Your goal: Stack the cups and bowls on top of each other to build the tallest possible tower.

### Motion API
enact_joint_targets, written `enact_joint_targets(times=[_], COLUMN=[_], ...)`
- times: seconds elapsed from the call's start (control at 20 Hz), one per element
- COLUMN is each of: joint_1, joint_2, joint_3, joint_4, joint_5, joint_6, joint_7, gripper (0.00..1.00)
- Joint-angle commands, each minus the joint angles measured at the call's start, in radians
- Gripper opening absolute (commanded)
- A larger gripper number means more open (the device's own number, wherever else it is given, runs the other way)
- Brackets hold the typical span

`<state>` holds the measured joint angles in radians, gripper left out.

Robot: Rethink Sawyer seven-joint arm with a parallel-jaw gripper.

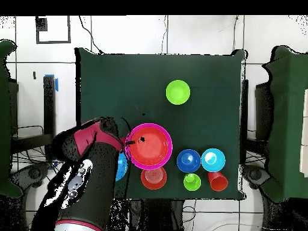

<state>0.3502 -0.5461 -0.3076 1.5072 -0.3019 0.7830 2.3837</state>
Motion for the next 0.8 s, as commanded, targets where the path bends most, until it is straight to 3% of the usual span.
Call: enact_joint_targets(times=[0.05, 0.25, 0.8], joint_1=[0.022, 0.020, 0.092], joint_2=[0.048, 0.040, 0.013], joint_3=[0.012, 0.007, -0.037], joint_4=[-0.057, -0.056, -0.090], joint_5=[0.023, 0.040, 0.096], joint_6=[0.012, 0.026, 0.173], joint_7=[0.178, 0.155, 0.170], gripper=[1.00, 1.00, 1.00])
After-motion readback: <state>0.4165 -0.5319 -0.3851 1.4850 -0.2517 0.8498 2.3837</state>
